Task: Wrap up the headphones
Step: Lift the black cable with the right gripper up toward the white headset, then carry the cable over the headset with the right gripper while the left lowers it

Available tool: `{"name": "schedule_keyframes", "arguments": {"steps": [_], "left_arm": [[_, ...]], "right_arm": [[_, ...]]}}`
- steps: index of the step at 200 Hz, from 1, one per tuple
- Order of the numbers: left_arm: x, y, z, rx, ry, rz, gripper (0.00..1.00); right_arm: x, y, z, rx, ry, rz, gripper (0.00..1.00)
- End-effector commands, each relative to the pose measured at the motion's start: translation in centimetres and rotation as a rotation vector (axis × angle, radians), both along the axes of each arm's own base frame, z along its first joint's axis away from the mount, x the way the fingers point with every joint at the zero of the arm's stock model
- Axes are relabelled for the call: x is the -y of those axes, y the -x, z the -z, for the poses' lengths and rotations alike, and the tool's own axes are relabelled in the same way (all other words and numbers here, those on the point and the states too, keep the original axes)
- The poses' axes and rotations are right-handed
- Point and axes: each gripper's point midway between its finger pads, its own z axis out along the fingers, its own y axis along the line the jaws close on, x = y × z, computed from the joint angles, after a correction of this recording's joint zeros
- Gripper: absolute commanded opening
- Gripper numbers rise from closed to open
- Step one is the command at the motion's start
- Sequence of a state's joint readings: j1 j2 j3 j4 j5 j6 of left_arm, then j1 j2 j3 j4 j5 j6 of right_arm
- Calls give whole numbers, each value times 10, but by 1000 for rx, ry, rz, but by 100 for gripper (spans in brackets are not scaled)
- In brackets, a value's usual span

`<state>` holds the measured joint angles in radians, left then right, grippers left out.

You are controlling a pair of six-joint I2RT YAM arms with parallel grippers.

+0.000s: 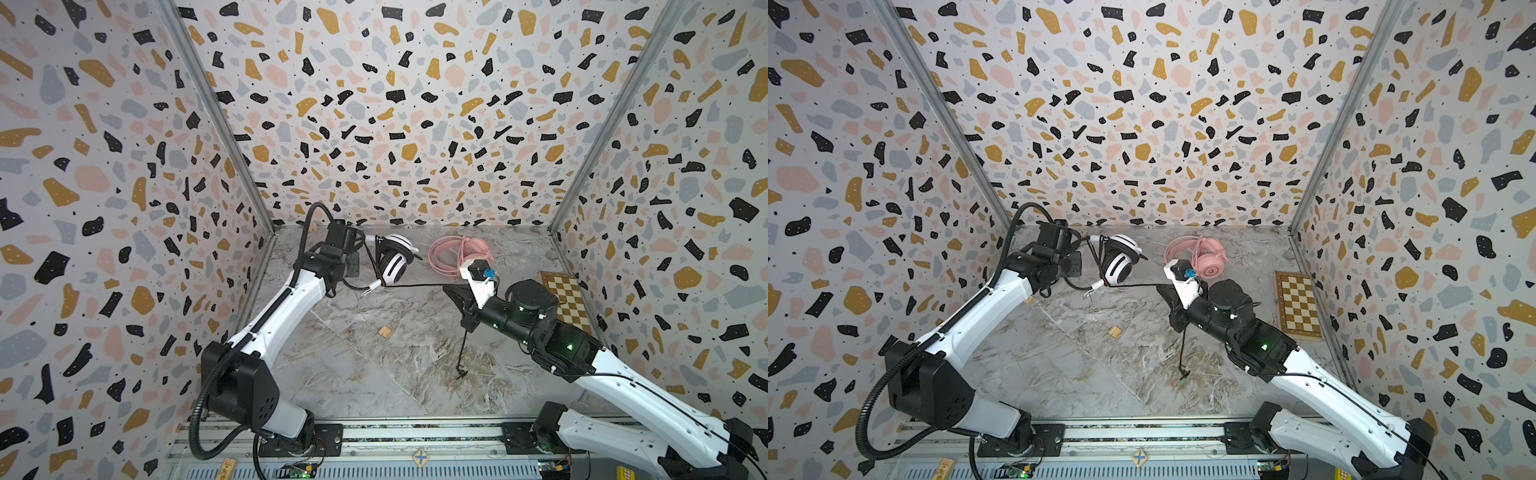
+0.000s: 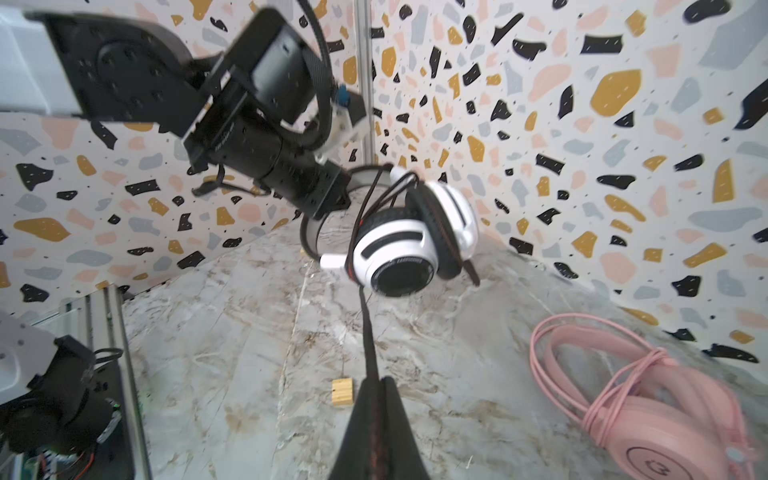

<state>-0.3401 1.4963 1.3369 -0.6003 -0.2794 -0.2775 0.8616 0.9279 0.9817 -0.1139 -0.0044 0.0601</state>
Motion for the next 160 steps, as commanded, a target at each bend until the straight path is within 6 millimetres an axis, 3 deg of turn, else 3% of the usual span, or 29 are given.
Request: {"name": "schedule_keyframes", "arguments": {"steps": [1,36,79,124,160], "left_arm": [[3,-2,2,14,18,42,0],[33,15,6,-1,-33,153,0],[87,40,-4,10,-11,384,0],[112,74,-12,16,39,581,0],[130,100,-25,19,147,720,0]], "right_arm": [[10,-1,-69,160,-93,38,4],[-12,-7,-89,183,-72,-20,5],[-35,-27,-75,184,39,-30,5],[-18,-61,-58,155,58,61,6],[-12,-82,-32,94,57,78,7]]}}
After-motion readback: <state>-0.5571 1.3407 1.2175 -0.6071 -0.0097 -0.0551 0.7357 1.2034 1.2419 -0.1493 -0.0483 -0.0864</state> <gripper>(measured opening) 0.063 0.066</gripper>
